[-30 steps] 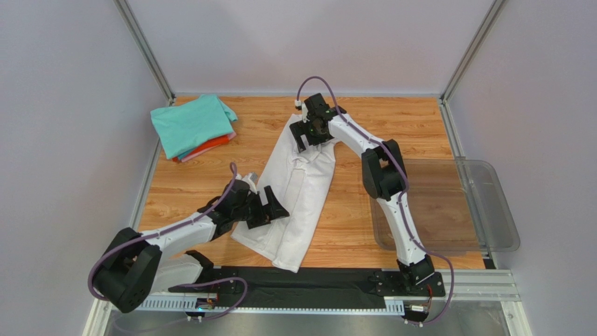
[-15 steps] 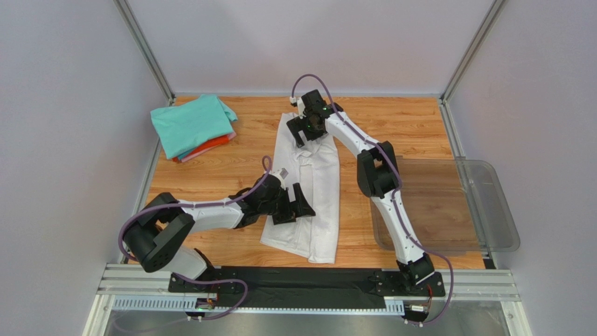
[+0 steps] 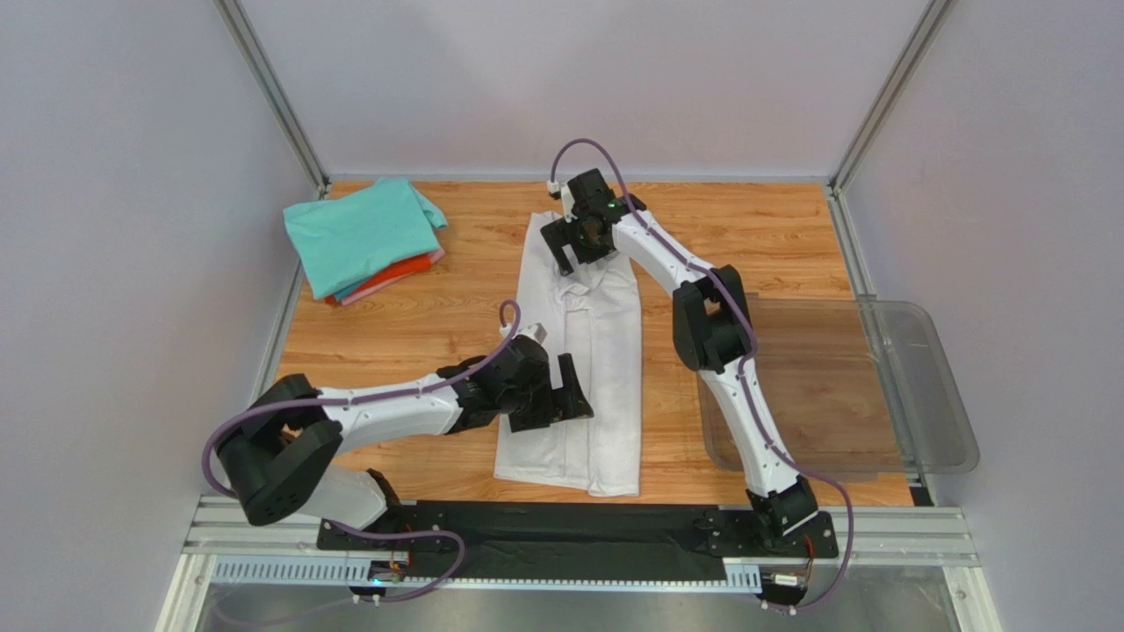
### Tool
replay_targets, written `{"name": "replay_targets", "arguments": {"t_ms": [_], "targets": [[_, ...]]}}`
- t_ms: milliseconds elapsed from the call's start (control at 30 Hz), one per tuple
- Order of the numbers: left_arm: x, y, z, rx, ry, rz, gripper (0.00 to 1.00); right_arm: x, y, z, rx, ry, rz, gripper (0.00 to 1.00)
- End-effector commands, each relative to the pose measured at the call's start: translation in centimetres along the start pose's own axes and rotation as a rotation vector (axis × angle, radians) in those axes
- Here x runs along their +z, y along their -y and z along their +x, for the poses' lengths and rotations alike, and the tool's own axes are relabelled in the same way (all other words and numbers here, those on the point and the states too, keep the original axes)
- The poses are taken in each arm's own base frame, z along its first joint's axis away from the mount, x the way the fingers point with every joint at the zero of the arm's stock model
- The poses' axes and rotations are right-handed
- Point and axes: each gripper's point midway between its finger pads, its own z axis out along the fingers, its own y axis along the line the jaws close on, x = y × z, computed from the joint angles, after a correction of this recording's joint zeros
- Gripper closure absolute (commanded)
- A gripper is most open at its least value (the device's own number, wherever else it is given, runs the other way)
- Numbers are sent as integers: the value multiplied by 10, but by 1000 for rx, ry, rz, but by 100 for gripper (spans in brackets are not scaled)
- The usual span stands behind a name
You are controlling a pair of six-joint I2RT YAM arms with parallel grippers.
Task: Fold and stack the t-shirts
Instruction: Fold the tshirt
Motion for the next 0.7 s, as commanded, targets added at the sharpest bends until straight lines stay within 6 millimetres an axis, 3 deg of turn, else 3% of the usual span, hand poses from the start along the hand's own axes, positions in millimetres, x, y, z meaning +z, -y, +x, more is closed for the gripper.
{"name": "replay_targets", "arguments": {"t_ms": [0,100,233,367,400,433,467,500,533,567,600,633,667], "targets": [[-21,6,-8,30,44,-18,0,-42,13,-8,-17,1,67,0],[-33,9,-11,50,78,-12,0,-84,14,-39,-38,90,76,0],[-52,8,-10,61,99,3,0,-123,15,-68,-45,186,89,0],[-73,-5,-9,77,131,-8,0,-157,11,-81,3,245,88,0],[-77,-18,-7,91,134,-53,0,-177,5,-88,11,278,83,0],[-84,-26,-5,96,143,-65,0,-185,4,-87,21,284,87,0],[-88,-35,-6,96,157,-93,0,-181,0,-71,43,248,86,0],[-96,-45,-1,99,153,-117,0,-209,-4,-78,52,303,106,0],[-96,-59,5,97,142,-149,0,-198,-6,-51,55,243,119,0],[-98,-68,9,82,139,-172,0,-203,-12,-44,71,247,122,0],[-103,-76,13,75,137,-181,0,-227,-23,-51,92,332,103,0],[-101,-91,22,69,120,-207,0,-230,-30,-45,111,345,83,0],[-101,-95,28,52,108,-202,0,-218,-36,-20,133,298,68,0]]}}
